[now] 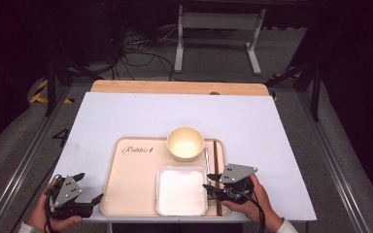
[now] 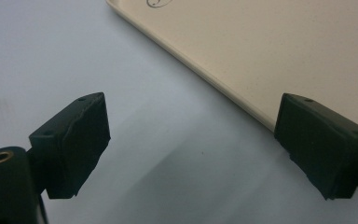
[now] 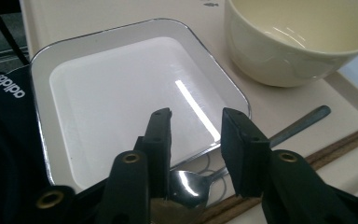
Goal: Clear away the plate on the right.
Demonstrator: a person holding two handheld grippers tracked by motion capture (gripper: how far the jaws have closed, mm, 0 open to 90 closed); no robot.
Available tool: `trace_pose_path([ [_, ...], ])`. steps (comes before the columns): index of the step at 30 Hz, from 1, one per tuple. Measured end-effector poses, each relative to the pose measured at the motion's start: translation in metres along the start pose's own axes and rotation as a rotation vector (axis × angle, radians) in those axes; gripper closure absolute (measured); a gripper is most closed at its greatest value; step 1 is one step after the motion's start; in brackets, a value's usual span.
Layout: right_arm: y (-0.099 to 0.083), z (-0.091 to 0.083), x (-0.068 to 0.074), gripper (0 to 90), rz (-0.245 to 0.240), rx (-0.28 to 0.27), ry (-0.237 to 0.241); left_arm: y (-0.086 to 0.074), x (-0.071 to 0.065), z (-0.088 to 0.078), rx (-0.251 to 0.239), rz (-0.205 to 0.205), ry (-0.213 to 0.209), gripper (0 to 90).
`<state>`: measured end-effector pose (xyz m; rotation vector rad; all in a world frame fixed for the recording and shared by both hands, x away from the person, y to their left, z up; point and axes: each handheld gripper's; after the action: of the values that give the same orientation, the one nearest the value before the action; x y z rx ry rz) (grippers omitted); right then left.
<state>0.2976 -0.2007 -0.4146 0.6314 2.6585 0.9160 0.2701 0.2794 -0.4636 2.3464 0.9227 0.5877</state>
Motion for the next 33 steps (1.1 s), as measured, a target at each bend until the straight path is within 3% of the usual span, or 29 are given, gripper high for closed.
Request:
trace_pose_path([
  [10,-0.002,-0.007,-0.006,51.1,0.041,-0.01,-0.02,0.002,0.0,0.001,-0.002,0.001,0.003,11.2],
  [19,-0.004,-0.013,-0.013,38.7,0.058,0.002,-0.087,0.002,0.001,0.0,-0.01,-0.002,0.007,10.9],
  [33,-0.018,-0.024,-0.028,29.2,0.096,-0.004,-0.195,0.001,0.002,-0.001,-0.016,-0.006,0.01,10.8],
])
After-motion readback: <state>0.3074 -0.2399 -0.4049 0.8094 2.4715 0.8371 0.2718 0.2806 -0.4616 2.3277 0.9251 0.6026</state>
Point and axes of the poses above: each handheld gripper's, and its own axes: z roughly forward along the jaws, y roughly out of its top, x roughly to its left, and after that the axes turned 10 degrees about x, right-handed
